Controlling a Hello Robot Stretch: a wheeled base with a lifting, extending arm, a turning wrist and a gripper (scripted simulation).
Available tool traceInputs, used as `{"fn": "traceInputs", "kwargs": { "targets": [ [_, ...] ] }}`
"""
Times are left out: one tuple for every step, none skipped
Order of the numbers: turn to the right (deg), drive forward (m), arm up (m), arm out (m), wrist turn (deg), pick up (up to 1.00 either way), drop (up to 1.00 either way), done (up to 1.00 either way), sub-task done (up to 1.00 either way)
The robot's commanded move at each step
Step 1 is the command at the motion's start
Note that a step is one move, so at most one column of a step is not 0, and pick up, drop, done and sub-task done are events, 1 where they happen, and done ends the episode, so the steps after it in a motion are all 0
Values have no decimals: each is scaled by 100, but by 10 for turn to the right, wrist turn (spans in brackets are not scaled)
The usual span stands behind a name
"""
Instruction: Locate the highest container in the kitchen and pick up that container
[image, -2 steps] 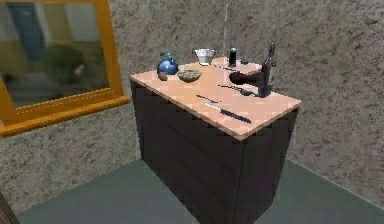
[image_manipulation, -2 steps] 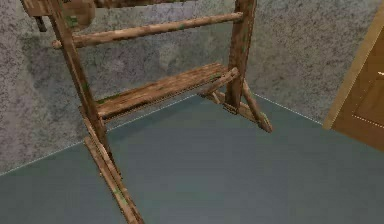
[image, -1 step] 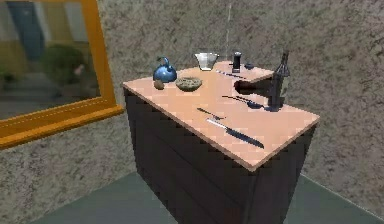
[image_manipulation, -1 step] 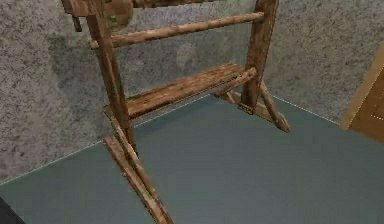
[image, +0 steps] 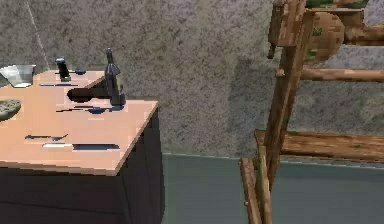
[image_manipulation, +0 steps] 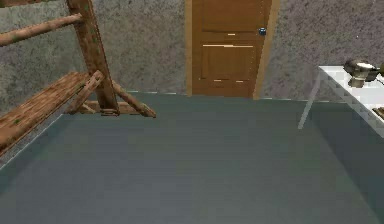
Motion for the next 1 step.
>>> {"fn": "traceInputs", "kwargs": {
  "targets": [
    [60,0,0,0,0,0,0,0,0]
  ]
}}
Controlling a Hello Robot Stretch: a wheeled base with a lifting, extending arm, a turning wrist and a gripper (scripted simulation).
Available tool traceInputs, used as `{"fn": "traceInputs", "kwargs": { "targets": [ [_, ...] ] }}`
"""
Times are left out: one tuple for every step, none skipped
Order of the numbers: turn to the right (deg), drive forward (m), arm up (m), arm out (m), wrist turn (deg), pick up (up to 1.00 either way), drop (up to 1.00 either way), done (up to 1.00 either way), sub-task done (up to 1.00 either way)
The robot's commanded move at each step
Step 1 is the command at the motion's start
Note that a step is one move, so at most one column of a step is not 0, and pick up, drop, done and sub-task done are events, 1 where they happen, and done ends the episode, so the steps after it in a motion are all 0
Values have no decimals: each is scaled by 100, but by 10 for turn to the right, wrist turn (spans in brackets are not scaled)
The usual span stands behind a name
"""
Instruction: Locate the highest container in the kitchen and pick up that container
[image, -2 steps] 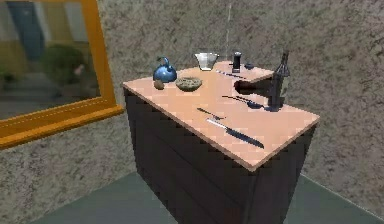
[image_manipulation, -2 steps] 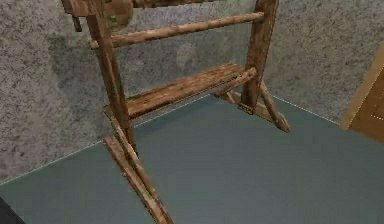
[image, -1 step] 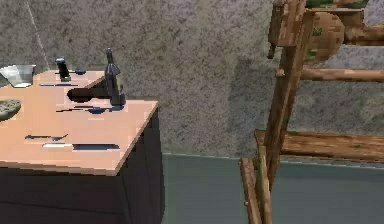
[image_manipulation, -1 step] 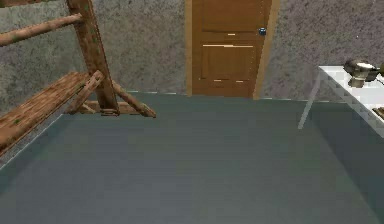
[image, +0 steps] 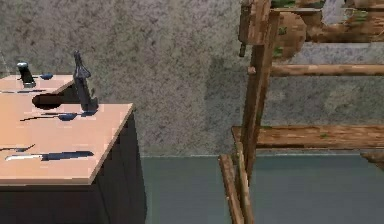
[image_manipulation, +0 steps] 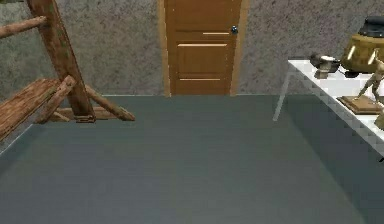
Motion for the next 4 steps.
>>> {"fn": "traceInputs", "kwargs": {
  "targets": [
    [0,100,0,0,0,0,0,0,0],
    [-60,0,0,0,0,0,0,0,0],
    [0,20,0,0,0,0,0,0,0],
    [-450,0,0,0,0,0,0,0,0]
  ]
}}
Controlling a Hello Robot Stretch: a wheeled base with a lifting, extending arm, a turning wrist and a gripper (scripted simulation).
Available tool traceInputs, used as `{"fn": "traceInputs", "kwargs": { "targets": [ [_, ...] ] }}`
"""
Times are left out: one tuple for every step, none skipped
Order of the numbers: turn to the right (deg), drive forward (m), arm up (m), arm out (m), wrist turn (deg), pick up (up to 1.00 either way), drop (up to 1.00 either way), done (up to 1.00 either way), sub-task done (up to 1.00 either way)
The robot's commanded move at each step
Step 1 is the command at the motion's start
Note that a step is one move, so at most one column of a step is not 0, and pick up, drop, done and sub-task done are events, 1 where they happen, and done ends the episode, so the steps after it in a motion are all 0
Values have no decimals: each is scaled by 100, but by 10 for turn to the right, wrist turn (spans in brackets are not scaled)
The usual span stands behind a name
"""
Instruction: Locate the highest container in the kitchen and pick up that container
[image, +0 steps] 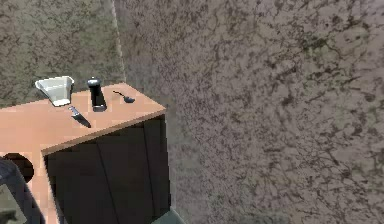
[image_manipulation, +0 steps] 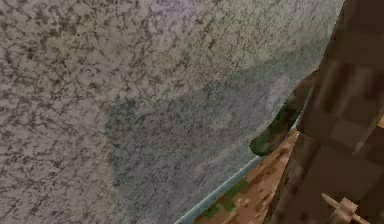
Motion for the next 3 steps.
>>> {"fn": "traceInputs", "kwargs": {
  "targets": [
    [-30,0,0,0,0,0,0,0,0],
    [0,30,0,0,0,0,0,0,0],
    [-330,0,0,0,0,0,0,0,0]
  ]
}}
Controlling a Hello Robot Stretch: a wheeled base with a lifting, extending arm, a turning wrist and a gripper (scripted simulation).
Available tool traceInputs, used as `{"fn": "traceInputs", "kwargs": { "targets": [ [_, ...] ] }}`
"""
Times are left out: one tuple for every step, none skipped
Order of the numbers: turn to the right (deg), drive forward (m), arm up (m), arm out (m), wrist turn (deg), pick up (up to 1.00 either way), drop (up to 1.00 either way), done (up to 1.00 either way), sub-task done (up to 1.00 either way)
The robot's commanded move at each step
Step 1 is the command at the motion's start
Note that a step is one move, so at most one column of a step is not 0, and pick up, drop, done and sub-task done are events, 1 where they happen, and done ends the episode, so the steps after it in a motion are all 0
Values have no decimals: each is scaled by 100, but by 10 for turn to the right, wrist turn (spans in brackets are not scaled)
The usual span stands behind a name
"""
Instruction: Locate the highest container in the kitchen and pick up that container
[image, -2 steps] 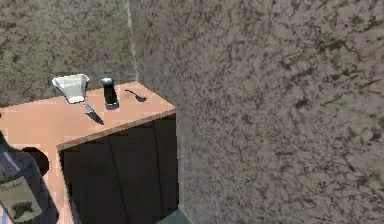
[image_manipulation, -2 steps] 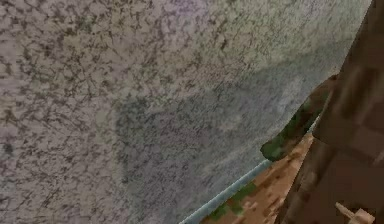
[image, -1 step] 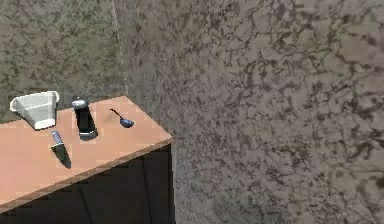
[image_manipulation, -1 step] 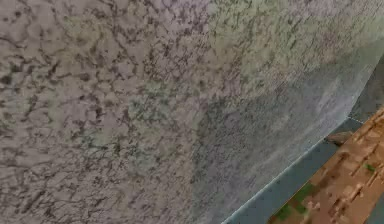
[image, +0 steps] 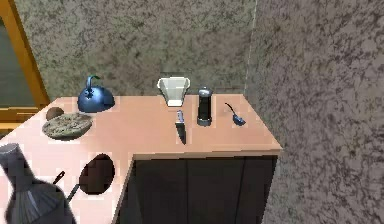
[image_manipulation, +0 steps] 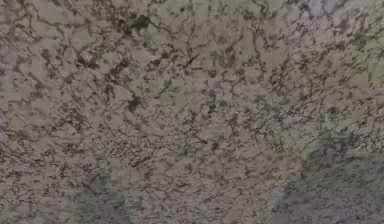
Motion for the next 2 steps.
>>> {"fn": "traceInputs", "kwargs": {
  "targets": [
    [0,25,0,0,0,0,0,0,0],
    [-450,0,0,0,0,0,0,0,0]
  ]
}}
